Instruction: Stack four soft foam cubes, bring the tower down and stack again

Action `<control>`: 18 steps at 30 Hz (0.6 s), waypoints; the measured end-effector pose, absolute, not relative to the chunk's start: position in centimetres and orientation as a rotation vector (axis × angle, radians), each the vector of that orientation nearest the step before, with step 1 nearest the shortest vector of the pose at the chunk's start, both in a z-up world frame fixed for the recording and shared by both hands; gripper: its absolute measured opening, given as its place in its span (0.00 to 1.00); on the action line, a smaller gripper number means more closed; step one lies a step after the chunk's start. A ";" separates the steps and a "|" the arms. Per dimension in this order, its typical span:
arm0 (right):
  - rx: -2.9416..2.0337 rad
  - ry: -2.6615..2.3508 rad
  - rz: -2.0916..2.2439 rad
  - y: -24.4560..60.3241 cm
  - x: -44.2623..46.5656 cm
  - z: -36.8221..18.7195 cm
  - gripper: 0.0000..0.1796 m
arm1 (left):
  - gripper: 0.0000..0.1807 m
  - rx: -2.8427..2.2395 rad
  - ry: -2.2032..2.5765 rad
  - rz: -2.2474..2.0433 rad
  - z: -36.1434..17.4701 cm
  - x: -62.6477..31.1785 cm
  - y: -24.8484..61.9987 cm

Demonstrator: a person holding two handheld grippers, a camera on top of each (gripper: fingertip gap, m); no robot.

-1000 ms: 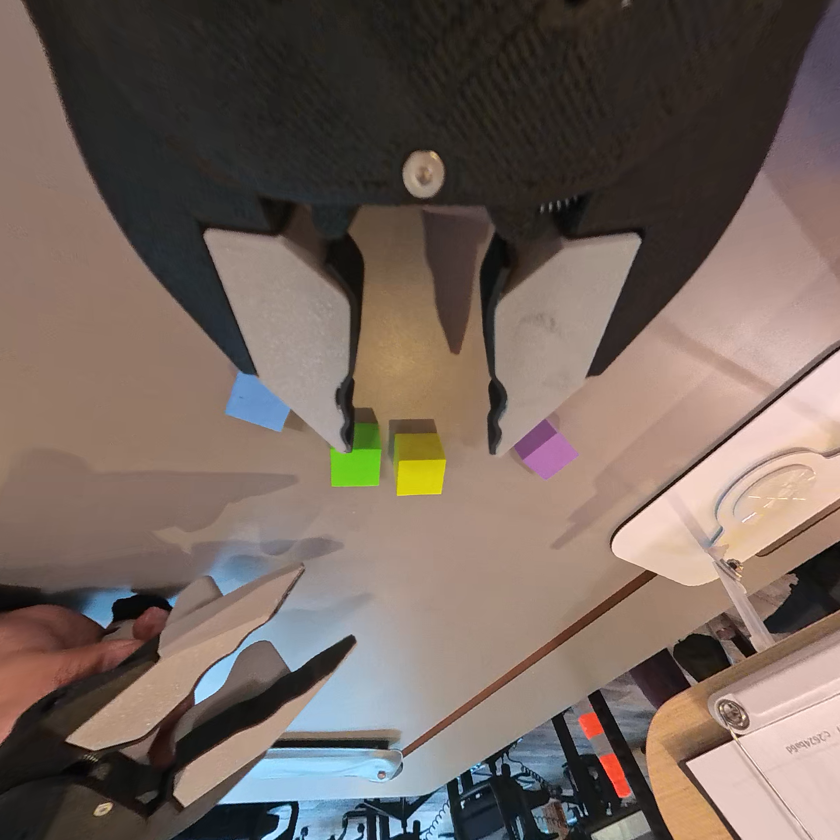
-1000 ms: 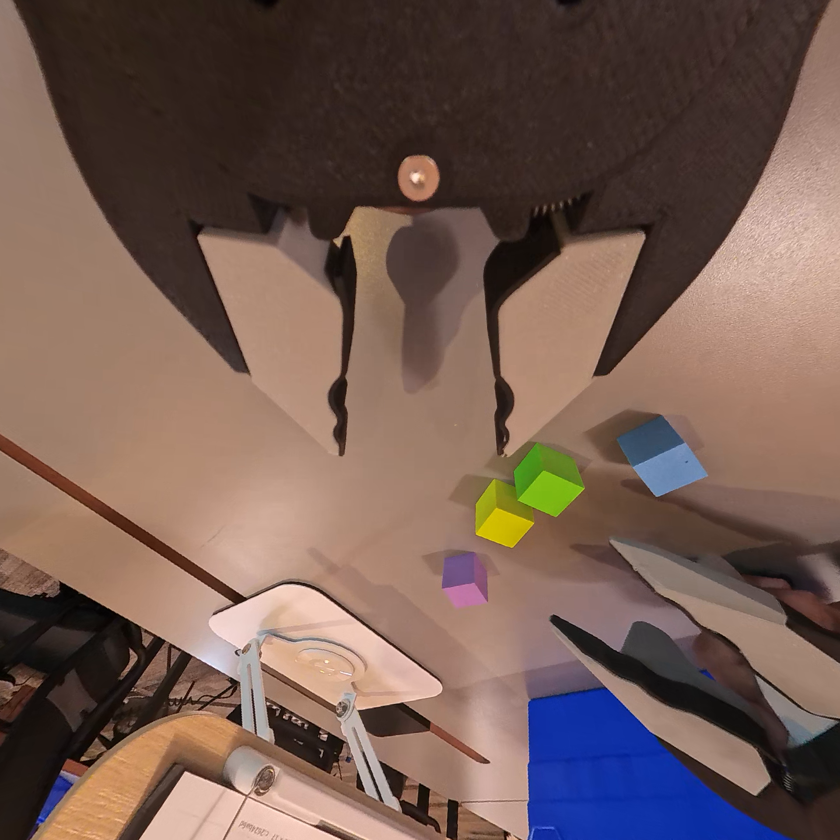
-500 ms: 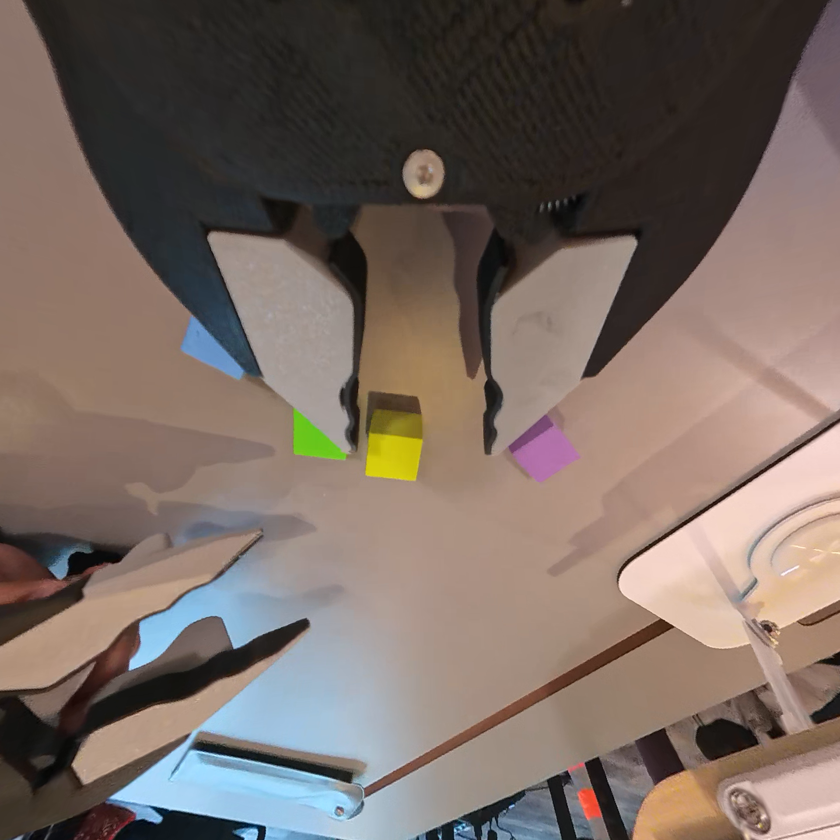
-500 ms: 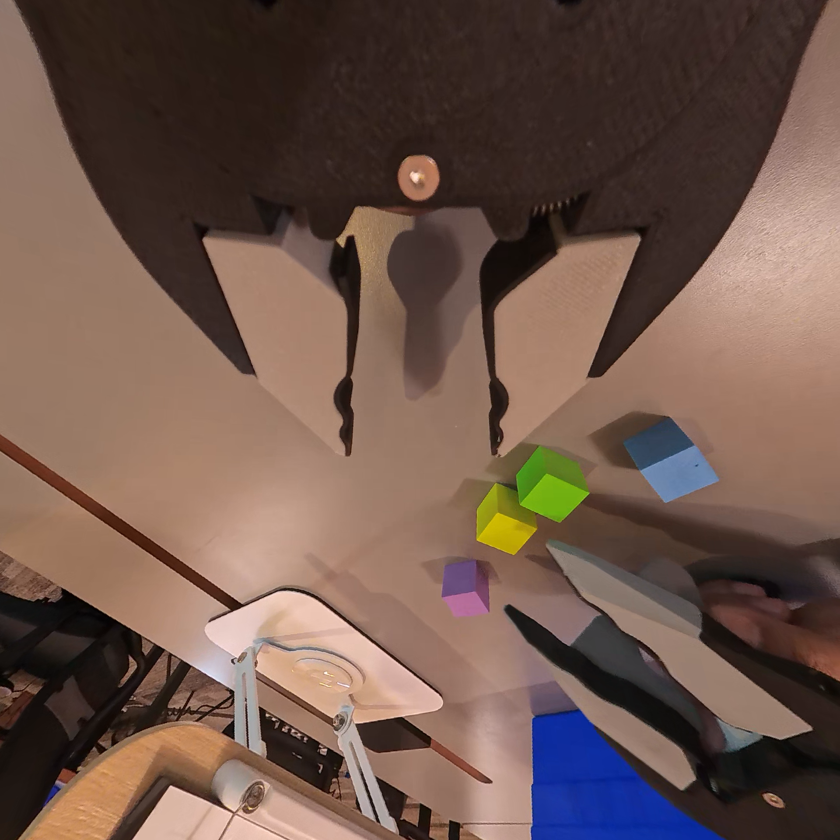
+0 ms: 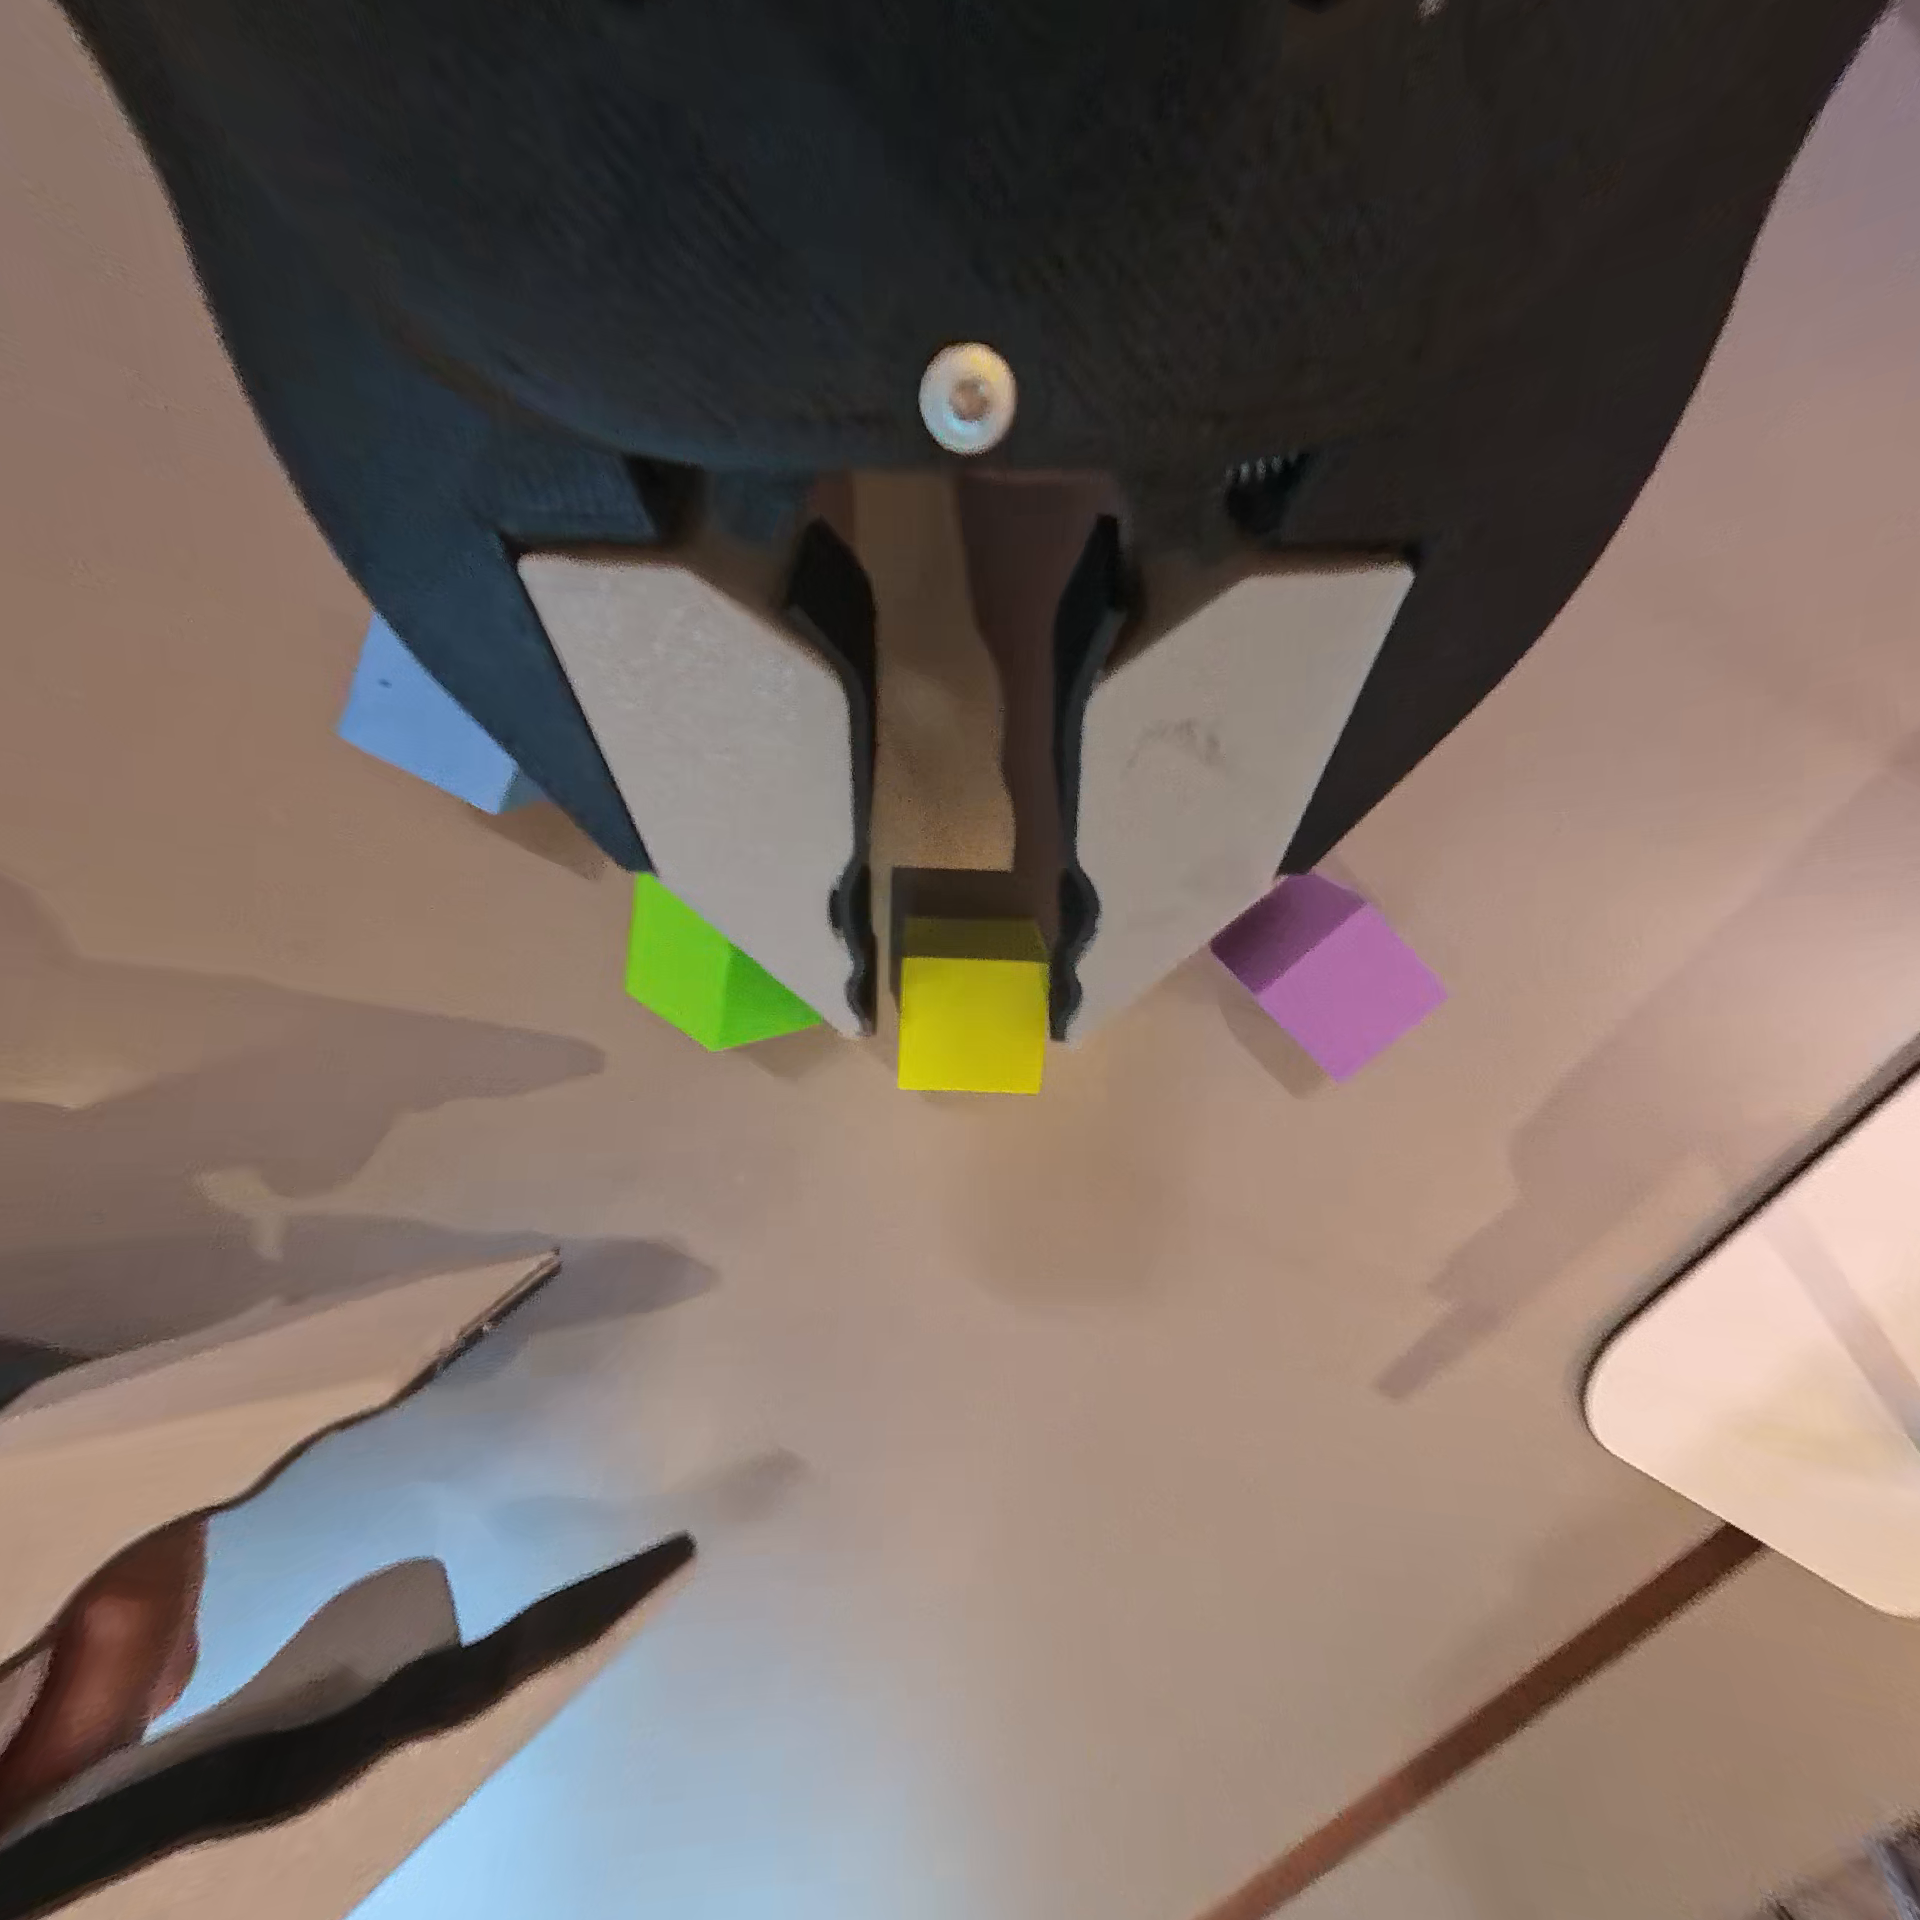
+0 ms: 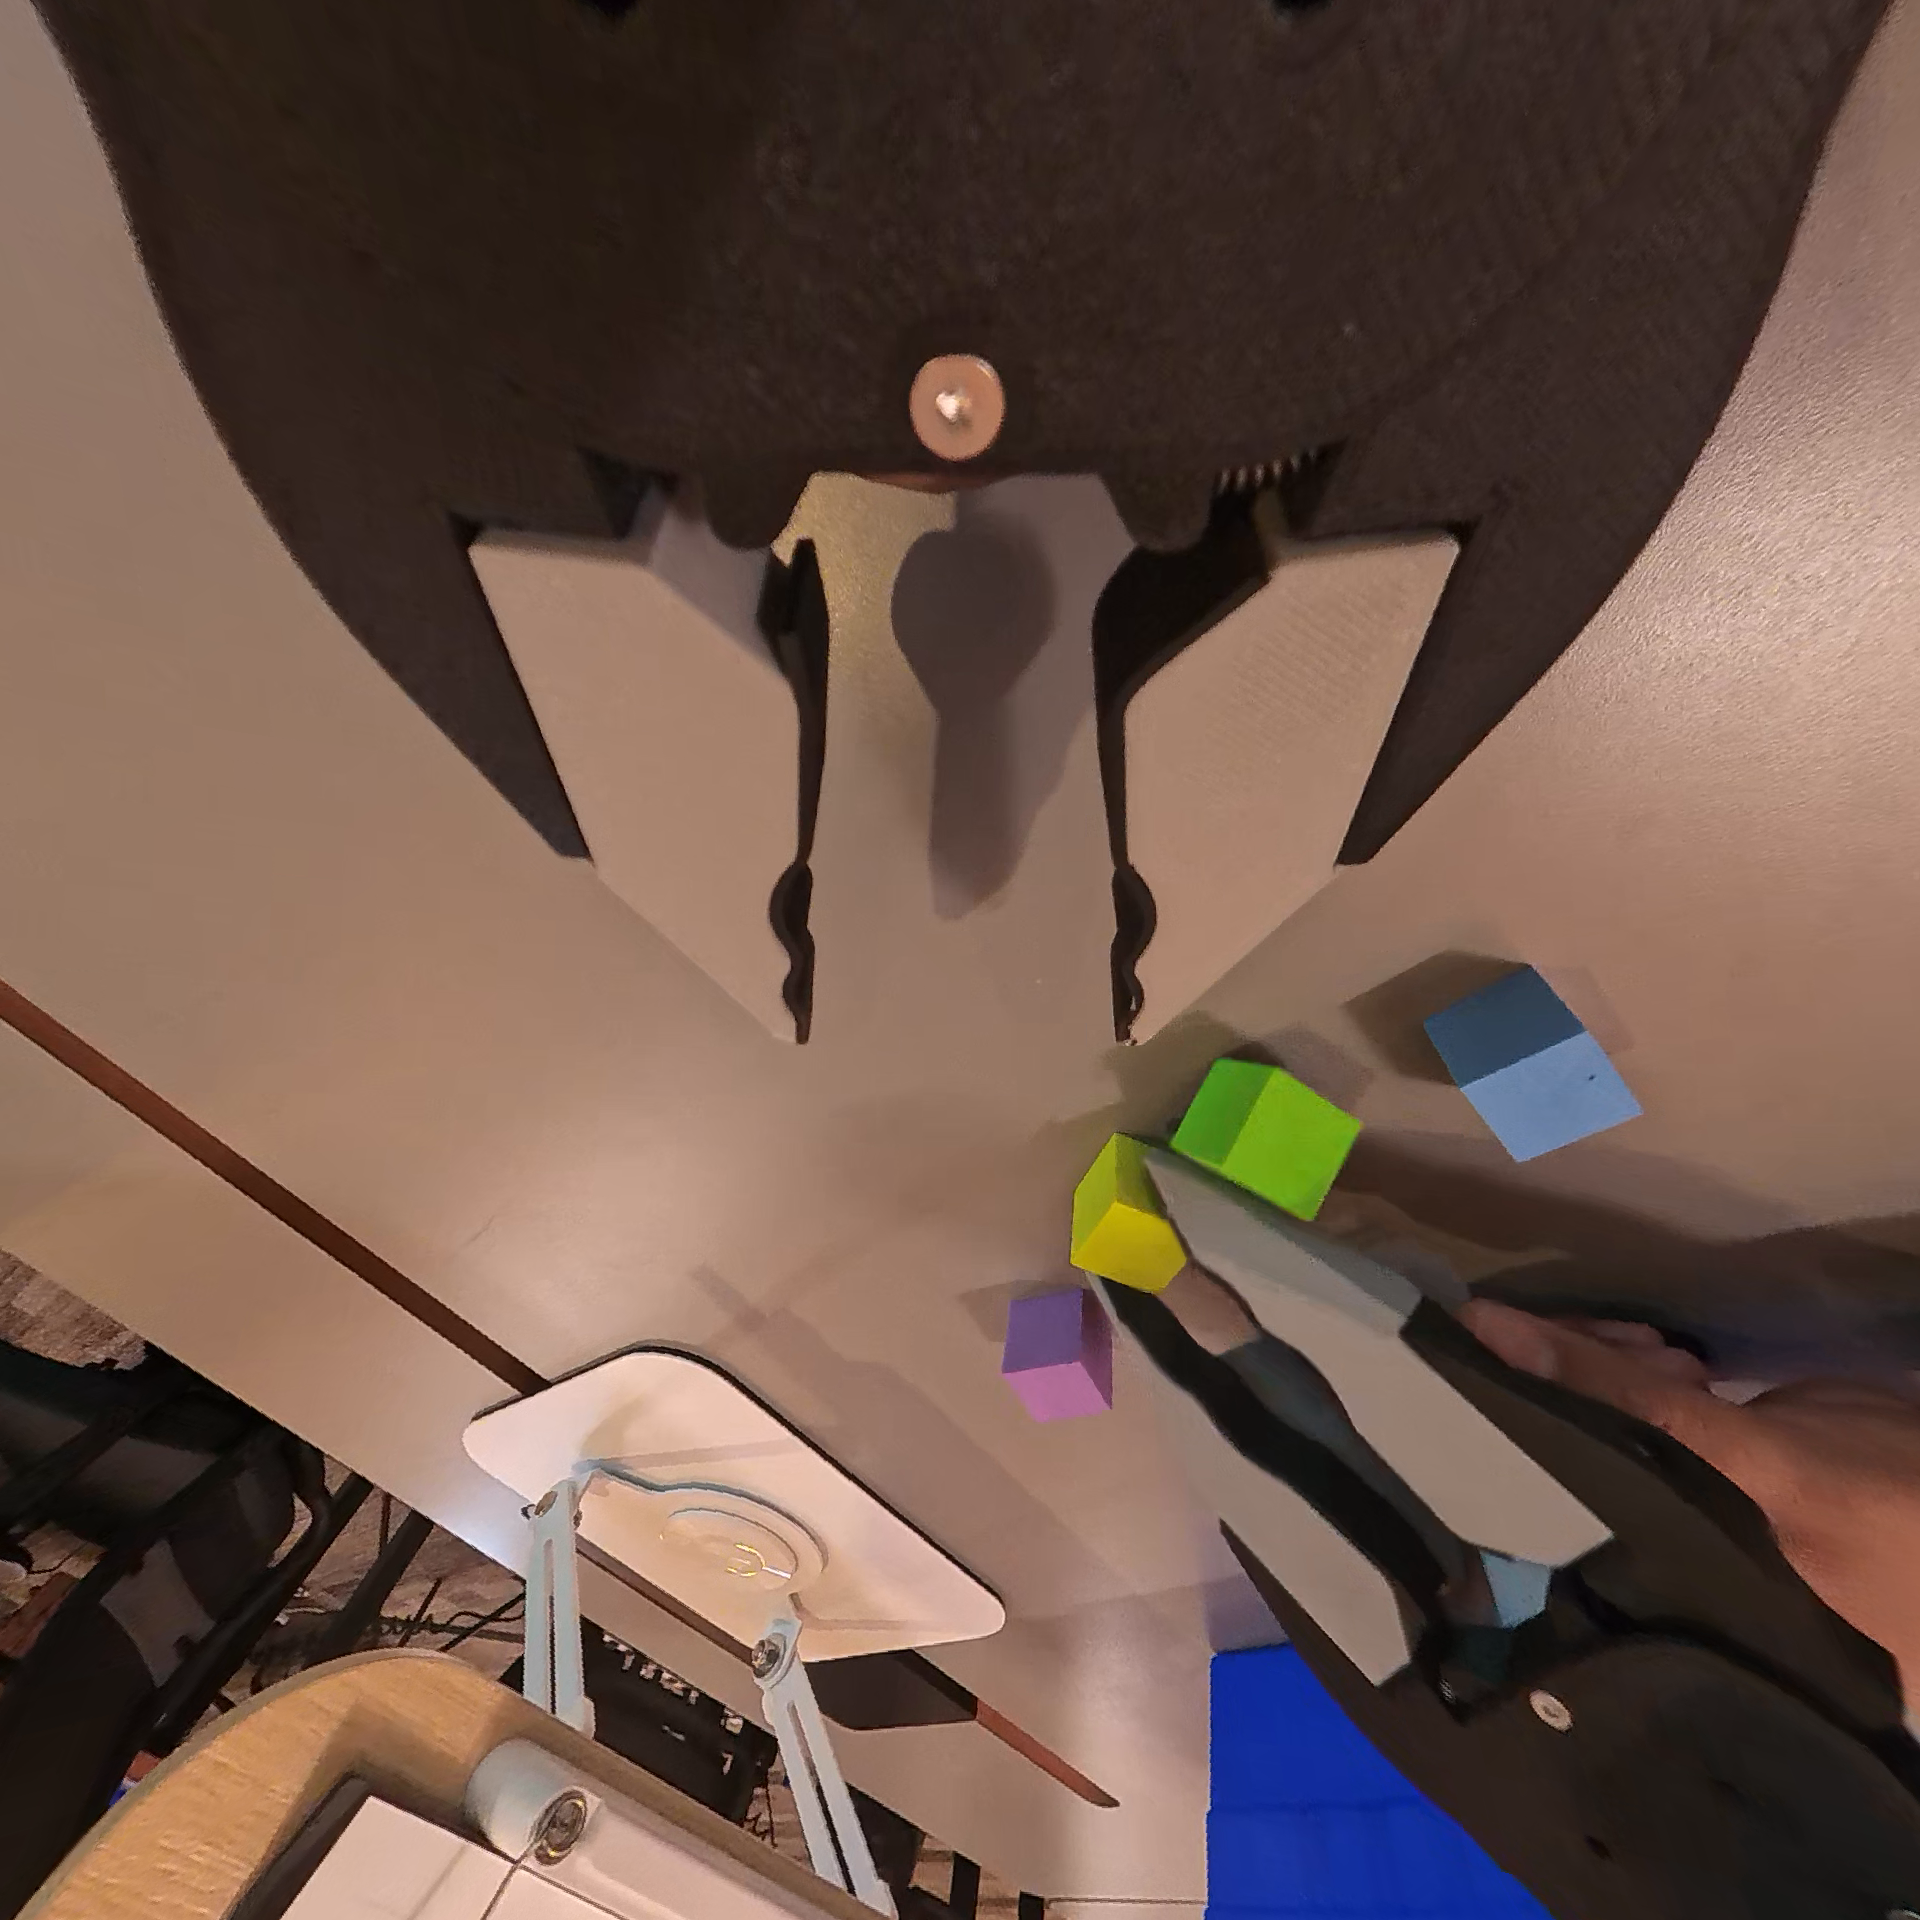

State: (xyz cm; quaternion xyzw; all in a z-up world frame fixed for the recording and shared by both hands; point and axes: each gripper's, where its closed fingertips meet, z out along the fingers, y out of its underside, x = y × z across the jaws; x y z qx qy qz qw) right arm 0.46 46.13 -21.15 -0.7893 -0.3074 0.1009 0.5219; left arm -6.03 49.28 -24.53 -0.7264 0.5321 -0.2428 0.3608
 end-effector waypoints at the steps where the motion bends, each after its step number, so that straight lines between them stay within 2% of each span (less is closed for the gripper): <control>1: -1.890 -0.737 0.239 46.1 0.5 -21.1 0.31 | 0.21 -1.889 1.406 -0.619 -25.0 -5.9 49.0; 3: -1.888 -0.737 0.238 46.1 0.5 -21.1 0.31 | 0.25 -1.897 1.440 -0.607 -25.4 -5.8 48.8; 7: -1.888 -0.734 0.242 46.1 0.5 -21.1 0.31 | 0.16 -1.876 1.423 -0.581 -25.2 -5.9 49.0; 15: -1.852 -0.754 0.248 45.8 0.3 -20.4 0.30 | 0.15 -1.833 1.321 -0.624 -23.7 -6.1 49.6; 16: -1.824 -0.766 0.285 45.4 -0.2 -19.8 0.29 | 0.15 -1.824 1.299 -0.638 -23.4 -6.2 49.7; 18: -1.765 -0.820 0.389 44.2 -1.8 -18.9 0.19 | 0.15 -1.805 1.254 -0.674 -22.6 -6.4 49.9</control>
